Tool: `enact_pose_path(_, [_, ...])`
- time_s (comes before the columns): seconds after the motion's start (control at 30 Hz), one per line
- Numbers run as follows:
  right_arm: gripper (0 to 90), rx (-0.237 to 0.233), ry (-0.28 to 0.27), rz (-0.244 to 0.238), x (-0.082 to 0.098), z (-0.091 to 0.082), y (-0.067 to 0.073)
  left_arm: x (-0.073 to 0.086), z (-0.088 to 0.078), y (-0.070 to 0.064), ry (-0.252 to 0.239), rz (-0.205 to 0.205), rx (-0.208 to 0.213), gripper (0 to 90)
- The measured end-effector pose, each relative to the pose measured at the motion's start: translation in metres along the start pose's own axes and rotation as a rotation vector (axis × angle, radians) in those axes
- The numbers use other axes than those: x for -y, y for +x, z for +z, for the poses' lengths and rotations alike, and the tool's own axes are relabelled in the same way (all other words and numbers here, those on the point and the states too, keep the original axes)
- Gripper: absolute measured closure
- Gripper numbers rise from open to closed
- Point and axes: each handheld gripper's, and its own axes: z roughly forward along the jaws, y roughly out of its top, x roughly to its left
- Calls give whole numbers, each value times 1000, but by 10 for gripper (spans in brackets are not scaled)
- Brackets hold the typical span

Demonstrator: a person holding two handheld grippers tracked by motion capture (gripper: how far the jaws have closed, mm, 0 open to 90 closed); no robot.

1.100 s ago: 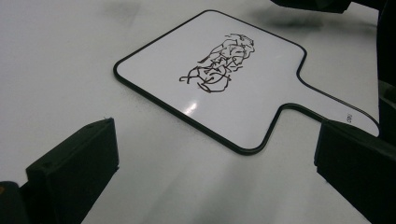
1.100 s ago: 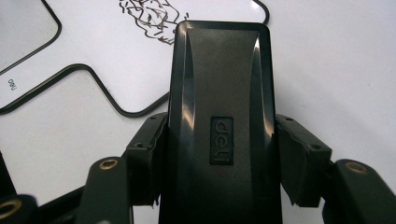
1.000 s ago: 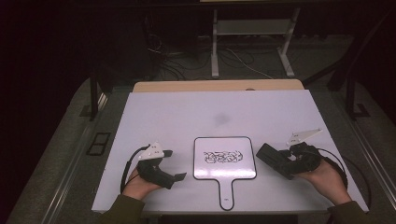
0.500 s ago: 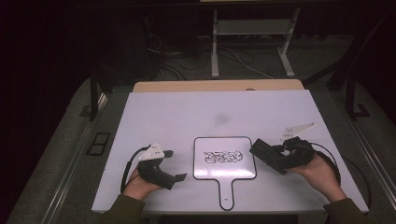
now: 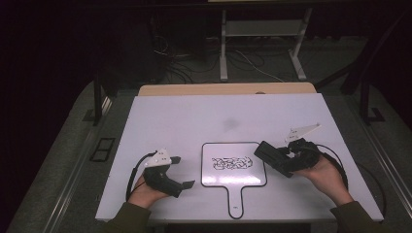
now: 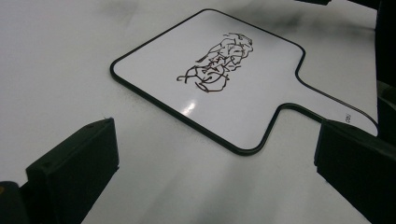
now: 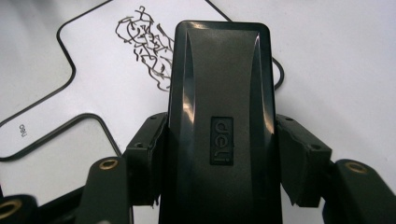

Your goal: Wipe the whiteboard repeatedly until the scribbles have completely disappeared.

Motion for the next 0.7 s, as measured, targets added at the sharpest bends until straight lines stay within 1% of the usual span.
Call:
enact_pose_path(0.3, [385, -9, -3, -17, -11, 6, 2, 0, 0, 0, -2, 0, 2, 0])
enact_pose_path(0.63, [385, -18, -3, -38, -26, 16, 6, 0, 1, 0, 4, 3, 2, 0])
enact_pose_path(0.7, [386, -23, -2, -43, -31, 21, 7, 0, 1, 0, 3, 2, 3, 0])
